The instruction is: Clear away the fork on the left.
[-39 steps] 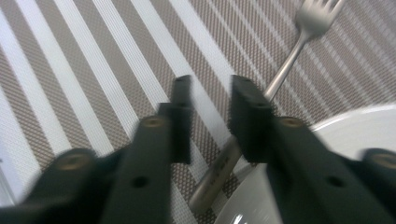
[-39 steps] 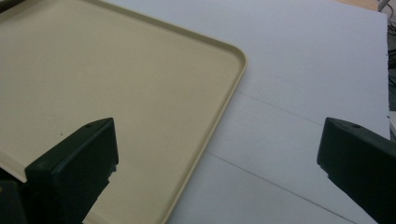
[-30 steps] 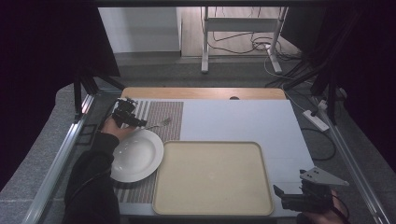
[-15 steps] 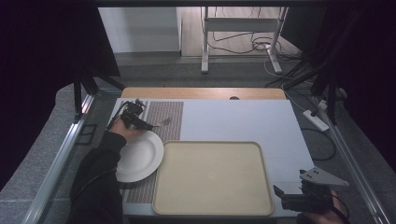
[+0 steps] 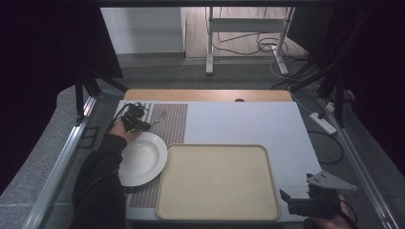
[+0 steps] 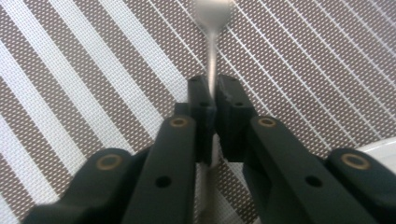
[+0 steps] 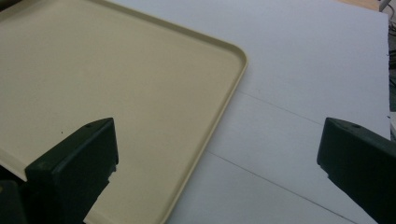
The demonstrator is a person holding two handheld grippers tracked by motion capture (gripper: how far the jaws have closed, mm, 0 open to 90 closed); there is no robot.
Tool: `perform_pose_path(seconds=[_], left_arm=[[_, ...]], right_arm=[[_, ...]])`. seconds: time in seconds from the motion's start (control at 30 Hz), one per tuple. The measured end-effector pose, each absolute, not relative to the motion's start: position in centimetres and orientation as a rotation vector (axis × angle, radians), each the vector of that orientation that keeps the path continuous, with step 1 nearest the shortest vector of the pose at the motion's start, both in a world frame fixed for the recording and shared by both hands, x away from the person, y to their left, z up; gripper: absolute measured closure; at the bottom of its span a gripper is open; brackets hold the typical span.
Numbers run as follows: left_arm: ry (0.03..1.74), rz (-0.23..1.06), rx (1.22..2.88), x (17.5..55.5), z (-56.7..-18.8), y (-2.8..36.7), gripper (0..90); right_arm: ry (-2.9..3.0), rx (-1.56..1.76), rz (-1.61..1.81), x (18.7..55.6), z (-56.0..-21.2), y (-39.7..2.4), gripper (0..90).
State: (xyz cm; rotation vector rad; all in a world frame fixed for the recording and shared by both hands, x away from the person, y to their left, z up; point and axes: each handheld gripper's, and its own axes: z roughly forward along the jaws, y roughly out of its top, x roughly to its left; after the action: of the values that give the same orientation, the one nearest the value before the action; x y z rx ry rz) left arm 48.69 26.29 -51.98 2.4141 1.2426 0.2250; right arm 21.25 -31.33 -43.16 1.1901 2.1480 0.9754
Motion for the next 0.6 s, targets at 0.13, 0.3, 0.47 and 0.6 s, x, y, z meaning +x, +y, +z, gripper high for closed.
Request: perform_pose_path(seconds=[0.13, 0.3, 0.47, 0.6], left_arm=[[1.273, 0.271, 2.433, 48.7, -51.8, 26.5, 85.2], [1.343, 0.324, 2.401, 48.3, -50.9, 28.8, 85.2], [1.409, 0.351, 2.342, 47.3, -50.0, 31.5, 85.2], [1.425, 0.361, 2.337, 46.6, -49.2, 32.8, 85.2]], right_arm=[[2.148, 1.19, 0.976, 21.2, -43.1, -31.4, 0.0], [2.146, 1.191, 0.977, 21.2, -43.1, -31.4, 0.0], [2.146, 1.189, 0.979, 21.2, -43.1, -31.4, 0.0], [2.146, 1.188, 0.979, 21.2, -43.1, -31.3, 0.0]])
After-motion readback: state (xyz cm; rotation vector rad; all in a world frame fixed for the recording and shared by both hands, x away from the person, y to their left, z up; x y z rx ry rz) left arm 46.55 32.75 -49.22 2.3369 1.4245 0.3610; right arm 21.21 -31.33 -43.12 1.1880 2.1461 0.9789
